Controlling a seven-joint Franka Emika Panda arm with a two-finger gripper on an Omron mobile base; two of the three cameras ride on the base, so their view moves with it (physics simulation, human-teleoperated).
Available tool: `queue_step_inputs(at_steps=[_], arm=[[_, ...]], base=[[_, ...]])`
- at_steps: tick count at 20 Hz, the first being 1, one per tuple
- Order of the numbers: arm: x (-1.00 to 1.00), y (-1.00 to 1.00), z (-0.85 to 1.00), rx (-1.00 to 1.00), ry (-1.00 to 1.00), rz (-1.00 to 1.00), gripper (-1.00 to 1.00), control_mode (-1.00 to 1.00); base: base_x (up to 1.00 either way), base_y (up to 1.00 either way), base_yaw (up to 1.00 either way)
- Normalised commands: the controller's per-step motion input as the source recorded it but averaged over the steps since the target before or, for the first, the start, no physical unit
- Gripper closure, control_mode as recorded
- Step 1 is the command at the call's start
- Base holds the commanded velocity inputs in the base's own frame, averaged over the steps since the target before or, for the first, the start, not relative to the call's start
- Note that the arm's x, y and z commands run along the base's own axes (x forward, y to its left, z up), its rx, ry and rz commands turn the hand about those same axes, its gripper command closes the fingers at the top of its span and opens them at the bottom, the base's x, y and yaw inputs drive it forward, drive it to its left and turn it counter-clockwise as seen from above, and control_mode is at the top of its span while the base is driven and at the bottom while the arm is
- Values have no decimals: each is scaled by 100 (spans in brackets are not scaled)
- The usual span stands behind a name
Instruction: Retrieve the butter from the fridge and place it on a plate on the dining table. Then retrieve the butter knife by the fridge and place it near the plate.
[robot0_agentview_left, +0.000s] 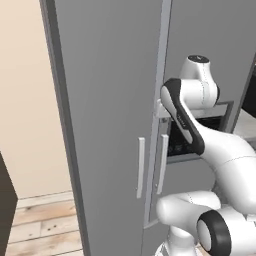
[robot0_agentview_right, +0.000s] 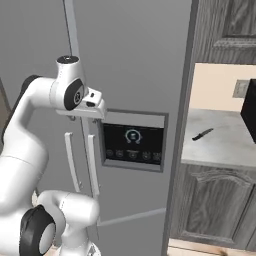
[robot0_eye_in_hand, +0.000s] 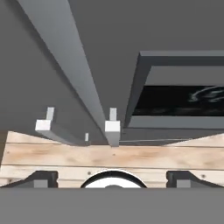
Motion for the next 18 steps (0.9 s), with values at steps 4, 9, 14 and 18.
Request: queue_step_inputs(at_steps=[4, 9, 14, 18], arm=[[0, 0, 0, 0, 0, 0, -100, 100], [0, 0, 0, 0, 0, 0, -100, 100], [0, 0, 0, 0, 0, 0, -100, 100], [0, 0, 0, 0, 0, 0, -100, 100]], base=[[-62, 19, -2], [-60, 28, -4], [-14, 40, -6], [0, 11, 0]])
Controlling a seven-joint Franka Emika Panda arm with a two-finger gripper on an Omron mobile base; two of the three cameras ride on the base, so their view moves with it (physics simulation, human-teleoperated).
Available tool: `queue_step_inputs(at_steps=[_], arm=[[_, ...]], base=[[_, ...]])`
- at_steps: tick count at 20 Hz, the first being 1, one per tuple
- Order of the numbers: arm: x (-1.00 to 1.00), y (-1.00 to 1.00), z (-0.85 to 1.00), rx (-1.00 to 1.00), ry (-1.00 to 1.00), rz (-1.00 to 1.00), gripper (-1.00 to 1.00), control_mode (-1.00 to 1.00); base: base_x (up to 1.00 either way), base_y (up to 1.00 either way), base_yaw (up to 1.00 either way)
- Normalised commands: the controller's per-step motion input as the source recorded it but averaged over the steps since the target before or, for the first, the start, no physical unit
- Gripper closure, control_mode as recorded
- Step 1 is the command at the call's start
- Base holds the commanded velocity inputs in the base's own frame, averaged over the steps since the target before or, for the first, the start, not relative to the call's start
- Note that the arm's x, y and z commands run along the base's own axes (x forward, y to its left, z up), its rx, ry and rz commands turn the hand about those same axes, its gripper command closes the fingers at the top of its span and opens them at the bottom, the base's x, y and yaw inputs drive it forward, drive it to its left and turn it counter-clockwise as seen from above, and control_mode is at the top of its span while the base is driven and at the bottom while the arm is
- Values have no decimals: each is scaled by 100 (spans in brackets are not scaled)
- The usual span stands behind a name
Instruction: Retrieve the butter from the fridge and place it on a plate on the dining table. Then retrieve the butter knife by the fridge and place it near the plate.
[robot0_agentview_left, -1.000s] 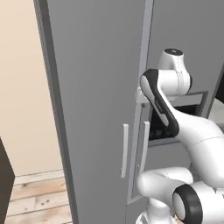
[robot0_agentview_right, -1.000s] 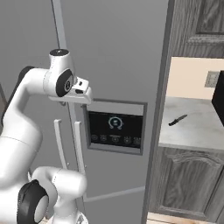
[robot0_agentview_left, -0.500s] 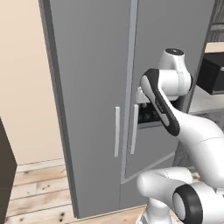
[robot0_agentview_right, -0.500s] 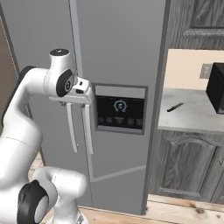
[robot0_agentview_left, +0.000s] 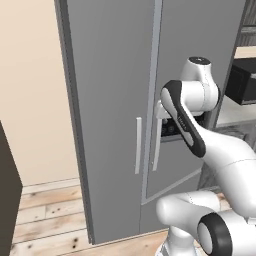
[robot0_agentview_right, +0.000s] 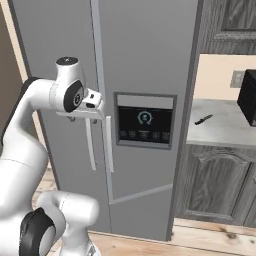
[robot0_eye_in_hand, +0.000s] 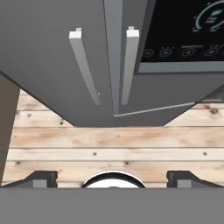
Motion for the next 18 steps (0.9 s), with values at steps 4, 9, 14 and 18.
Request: queue_step_inputs(at_steps=[4, 9, 14, 18], arm=[[0, 0, -31, 0, -2, 0, -100, -100], [15, -23, -73, 0, -30, 0, -100, -100], [66, -5, -36, 0, -25, 0, -100, -100], [79, -1, -12, 0, -3, 0, -100, -100]], base=[[0, 0, 0], [0, 0, 0], [0, 0, 0], [0, 0, 0]])
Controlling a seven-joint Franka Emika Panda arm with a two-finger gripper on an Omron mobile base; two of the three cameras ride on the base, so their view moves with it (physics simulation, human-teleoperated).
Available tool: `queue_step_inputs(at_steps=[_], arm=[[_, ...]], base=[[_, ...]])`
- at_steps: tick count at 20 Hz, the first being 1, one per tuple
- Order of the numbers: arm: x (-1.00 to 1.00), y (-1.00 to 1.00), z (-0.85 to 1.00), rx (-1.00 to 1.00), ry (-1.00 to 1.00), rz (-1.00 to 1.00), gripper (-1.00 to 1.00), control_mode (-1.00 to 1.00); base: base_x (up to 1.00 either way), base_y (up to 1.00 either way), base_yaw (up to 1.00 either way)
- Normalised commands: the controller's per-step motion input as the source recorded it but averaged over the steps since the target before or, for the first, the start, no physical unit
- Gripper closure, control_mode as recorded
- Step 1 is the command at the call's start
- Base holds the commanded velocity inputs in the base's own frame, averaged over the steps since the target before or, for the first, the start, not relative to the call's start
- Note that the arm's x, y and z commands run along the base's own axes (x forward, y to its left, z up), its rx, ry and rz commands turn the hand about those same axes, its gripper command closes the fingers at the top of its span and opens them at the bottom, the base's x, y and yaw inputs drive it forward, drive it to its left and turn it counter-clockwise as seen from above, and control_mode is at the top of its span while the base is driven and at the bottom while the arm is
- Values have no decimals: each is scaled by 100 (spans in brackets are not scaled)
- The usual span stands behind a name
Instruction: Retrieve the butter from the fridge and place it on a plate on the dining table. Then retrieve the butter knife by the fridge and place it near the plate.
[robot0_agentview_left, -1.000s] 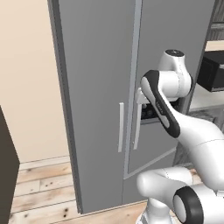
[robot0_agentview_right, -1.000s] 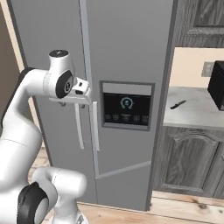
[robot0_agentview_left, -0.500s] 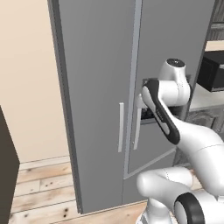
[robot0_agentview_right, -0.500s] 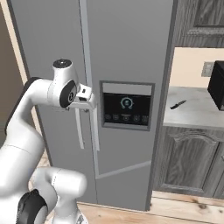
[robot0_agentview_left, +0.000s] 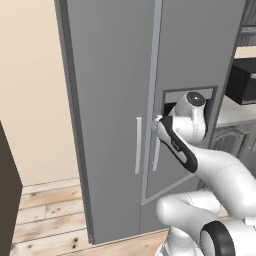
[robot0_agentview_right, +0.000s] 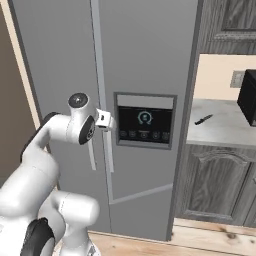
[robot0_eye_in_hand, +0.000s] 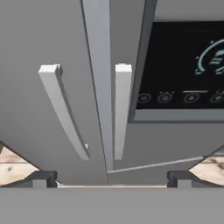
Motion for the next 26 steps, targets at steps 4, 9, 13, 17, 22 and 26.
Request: queue_step_inputs(at_steps=[4, 9, 13, 17, 22, 26], arm=[[80, 0, -9, 0, 0, 0, -100, -100], [53, -1, -17, 0, 0, 0, -100, -100], [46, -2, -33, 0, 0, -1, -100, -100], [48, -25, -36, -1, 0, -1, -100, -100], [36, -34, -37, 0, 1, 0, -100, -100], [35, 0, -23, 0, 0, 0, -100, -100]], base=[[0, 0, 0], [0, 0, 0], [0, 0, 0], [0, 0, 0], [0, 0, 0], [0, 0, 0]])
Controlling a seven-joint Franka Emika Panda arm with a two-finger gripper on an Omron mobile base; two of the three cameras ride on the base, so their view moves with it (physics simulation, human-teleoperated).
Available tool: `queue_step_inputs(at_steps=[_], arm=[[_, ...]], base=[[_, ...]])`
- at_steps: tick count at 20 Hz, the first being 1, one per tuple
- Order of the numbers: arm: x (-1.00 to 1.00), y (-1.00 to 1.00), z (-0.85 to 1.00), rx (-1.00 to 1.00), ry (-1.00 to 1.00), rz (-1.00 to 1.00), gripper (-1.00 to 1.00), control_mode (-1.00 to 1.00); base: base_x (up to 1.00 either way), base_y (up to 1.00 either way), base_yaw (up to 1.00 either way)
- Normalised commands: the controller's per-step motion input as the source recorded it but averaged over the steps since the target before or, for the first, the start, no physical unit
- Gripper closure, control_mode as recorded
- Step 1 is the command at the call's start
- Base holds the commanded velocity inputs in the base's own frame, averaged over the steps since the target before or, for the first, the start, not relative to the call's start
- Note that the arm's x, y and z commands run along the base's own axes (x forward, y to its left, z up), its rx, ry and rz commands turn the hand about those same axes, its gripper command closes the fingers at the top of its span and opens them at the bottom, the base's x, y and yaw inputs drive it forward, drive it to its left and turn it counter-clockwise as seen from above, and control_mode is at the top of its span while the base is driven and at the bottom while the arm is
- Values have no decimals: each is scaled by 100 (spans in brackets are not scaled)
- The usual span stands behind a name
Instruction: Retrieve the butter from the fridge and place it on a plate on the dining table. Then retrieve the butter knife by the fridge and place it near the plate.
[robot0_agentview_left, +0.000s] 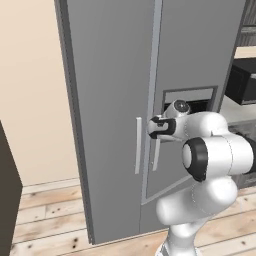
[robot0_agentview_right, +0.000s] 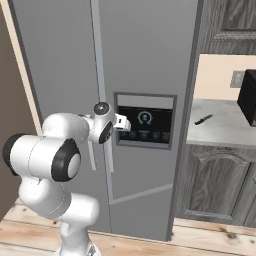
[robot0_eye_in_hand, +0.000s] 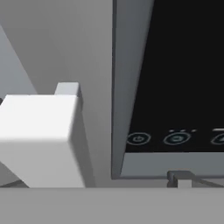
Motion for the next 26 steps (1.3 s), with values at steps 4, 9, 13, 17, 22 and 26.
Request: queue_step_inputs(at_steps=[4, 9, 13, 17, 22, 26], arm=[[38, 1, -23, 0, 0, -1, -100, -100], [54, 15, -29, 0, 0, -7, -100, -100], [67, 16, -31, 0, 0, -7, 100, -100], [48, 1, -22, 0, 0, -5, 100, -100], [5, 0, -7, 0, 2, -3, 100, -100], [-59, -25, 0, 8, 14, -9, 100, -100]], base=[[0, 0, 0], [0, 0, 0], [0, 0, 0], [0, 0, 0], [0, 0, 0], [0, 0, 0]])
